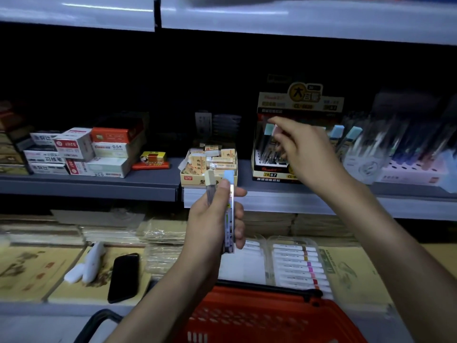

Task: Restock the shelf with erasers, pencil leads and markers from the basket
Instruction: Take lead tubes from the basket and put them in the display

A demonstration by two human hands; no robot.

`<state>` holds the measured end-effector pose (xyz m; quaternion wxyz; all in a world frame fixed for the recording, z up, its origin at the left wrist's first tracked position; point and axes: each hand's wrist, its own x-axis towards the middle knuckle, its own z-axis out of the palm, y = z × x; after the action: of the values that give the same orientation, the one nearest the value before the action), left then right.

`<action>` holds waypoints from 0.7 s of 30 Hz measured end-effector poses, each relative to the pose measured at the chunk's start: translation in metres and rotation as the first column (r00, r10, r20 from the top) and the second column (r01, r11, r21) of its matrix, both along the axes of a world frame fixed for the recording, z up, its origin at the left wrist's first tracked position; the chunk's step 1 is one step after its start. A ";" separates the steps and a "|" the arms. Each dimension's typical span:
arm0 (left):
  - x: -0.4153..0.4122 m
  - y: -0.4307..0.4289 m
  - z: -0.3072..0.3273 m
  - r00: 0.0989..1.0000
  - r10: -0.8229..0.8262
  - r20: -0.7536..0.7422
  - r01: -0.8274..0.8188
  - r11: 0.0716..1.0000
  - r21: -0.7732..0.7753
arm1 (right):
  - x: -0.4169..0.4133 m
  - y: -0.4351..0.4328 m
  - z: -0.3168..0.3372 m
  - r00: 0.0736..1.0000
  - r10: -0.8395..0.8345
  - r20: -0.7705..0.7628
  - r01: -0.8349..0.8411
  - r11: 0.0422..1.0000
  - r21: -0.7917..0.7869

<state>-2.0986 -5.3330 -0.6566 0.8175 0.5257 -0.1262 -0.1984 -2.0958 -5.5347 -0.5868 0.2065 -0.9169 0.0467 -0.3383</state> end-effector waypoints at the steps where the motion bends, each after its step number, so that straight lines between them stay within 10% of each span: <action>1: -0.001 0.000 0.000 1.000 0.002 0.022 -0.002 1.000 0.006 | 0.003 0.000 -0.002 1.000 -0.013 0.010 0.014 0.999 -0.041; 10: -0.001 -0.002 0.004 0.996 -0.055 0.073 0.057 0.998 -0.019 | -0.013 0.023 0.017 0.980 -0.175 0.094 0.175 0.985 0.007; 15: -0.005 -0.003 0.007 0.992 -0.096 0.078 0.097 0.995 -0.009 | -0.038 0.049 0.025 0.907 0.323 -0.270 -0.152 0.848 0.507; 21: -0.011 -0.004 0.011 0.983 -0.149 0.108 0.151 0.988 -0.012 | -0.047 0.042 0.025 0.846 0.473 -0.245 -0.221 0.730 0.647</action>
<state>-2.1092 -5.3366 -0.6456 0.7976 0.5163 -0.2109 -0.2300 -2.1425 -5.4928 -0.5618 0.5303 -0.8449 0.0150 -0.0688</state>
